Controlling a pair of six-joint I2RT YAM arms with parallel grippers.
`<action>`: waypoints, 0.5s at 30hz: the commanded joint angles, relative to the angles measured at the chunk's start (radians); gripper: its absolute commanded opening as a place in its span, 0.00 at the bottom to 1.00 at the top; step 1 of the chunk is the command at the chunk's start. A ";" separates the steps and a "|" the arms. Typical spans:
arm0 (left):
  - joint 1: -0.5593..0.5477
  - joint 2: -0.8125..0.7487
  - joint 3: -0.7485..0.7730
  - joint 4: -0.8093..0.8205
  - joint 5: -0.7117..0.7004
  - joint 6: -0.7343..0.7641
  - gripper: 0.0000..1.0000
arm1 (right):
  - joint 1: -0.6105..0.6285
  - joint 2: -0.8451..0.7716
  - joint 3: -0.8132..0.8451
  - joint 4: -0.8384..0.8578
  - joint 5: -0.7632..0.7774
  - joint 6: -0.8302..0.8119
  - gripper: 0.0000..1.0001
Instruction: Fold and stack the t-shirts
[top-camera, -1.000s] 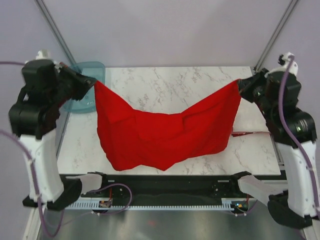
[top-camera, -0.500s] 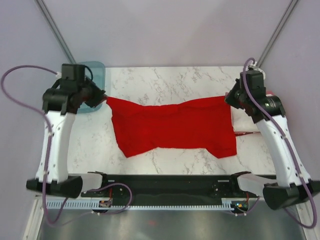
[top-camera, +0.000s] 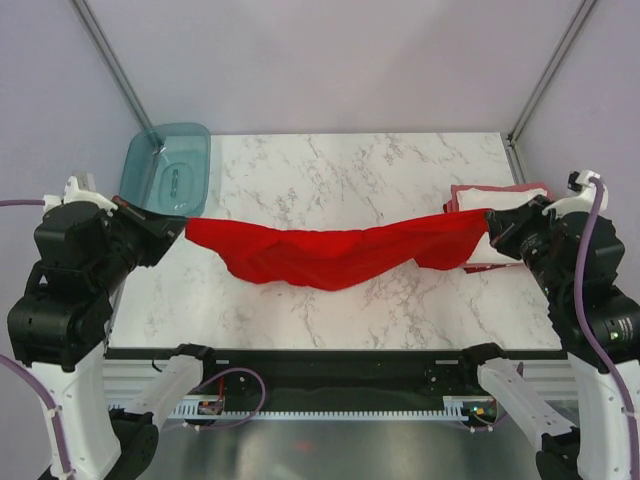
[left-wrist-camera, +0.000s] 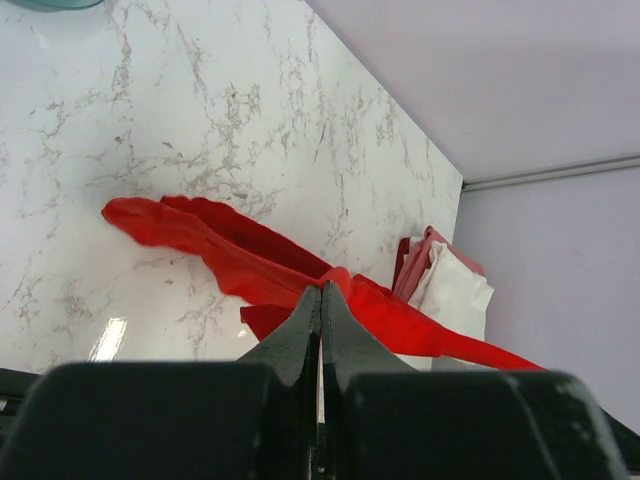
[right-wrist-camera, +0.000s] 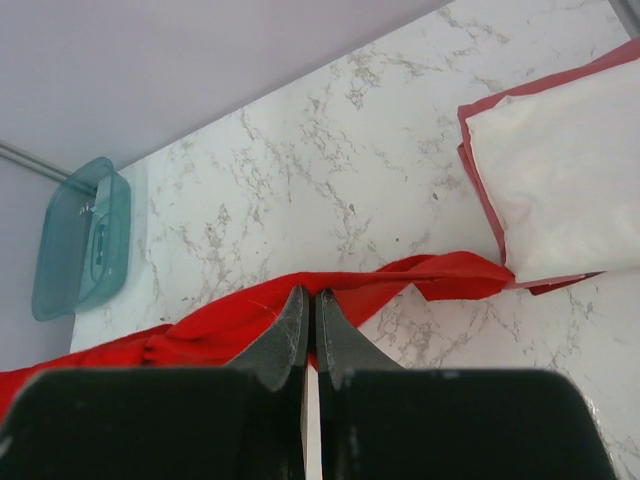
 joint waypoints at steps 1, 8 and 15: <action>0.003 -0.018 0.004 0.025 0.015 0.022 0.02 | -0.003 -0.035 0.019 0.014 0.010 -0.013 0.00; 0.003 0.413 0.199 0.039 -0.052 0.008 0.02 | -0.004 0.352 0.241 0.083 0.054 -0.002 0.00; 0.005 0.532 0.136 0.079 -0.043 0.031 0.02 | -0.031 0.609 0.269 0.081 -0.050 0.018 0.00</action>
